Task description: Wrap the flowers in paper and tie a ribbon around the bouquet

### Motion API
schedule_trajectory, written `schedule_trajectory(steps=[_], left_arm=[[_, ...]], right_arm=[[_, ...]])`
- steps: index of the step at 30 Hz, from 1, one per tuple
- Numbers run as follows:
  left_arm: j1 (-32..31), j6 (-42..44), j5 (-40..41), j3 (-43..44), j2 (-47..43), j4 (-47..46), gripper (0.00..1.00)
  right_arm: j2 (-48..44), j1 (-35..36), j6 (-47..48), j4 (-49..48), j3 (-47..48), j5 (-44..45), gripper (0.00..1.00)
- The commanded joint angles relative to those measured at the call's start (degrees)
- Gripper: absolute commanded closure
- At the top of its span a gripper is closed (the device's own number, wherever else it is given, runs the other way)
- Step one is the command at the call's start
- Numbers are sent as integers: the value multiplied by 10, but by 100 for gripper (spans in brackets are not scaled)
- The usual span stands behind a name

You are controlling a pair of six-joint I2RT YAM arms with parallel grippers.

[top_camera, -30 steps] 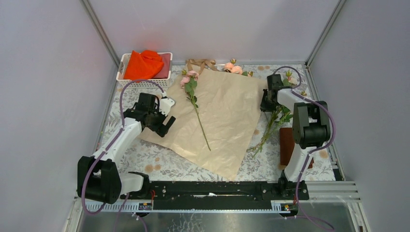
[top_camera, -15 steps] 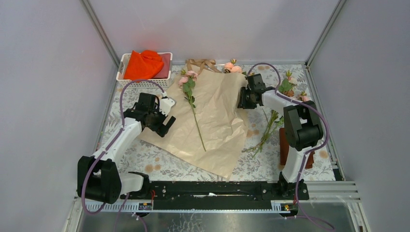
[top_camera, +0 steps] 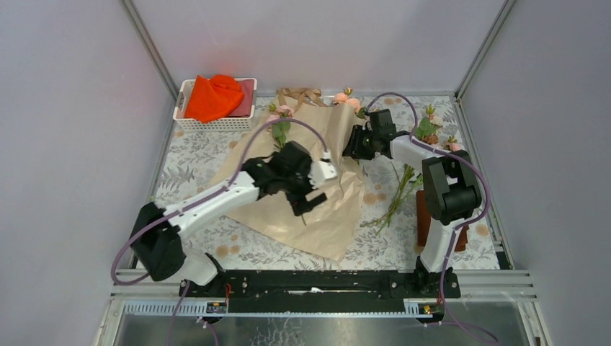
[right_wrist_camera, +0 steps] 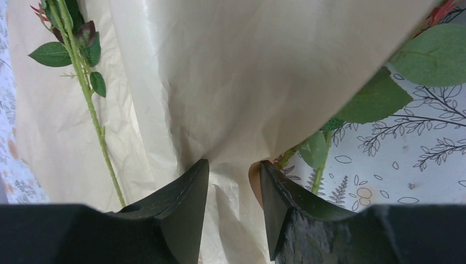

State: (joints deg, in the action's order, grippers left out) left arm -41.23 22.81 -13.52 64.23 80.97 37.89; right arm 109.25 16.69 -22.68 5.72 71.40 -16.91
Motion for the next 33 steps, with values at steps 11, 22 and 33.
schedule_trajectory(steps=[11,22,33], left_arm=[[-279,68,62,142,172,-78,2],[-280,-114,395,114,250,-345,2],[-255,-146,461,88,319,-407,2]], right_arm=[[6,6,-67,-28,30,-19,53],[14,6,-99,-7,35,37,56],[7,6,-106,12,38,60,57]])
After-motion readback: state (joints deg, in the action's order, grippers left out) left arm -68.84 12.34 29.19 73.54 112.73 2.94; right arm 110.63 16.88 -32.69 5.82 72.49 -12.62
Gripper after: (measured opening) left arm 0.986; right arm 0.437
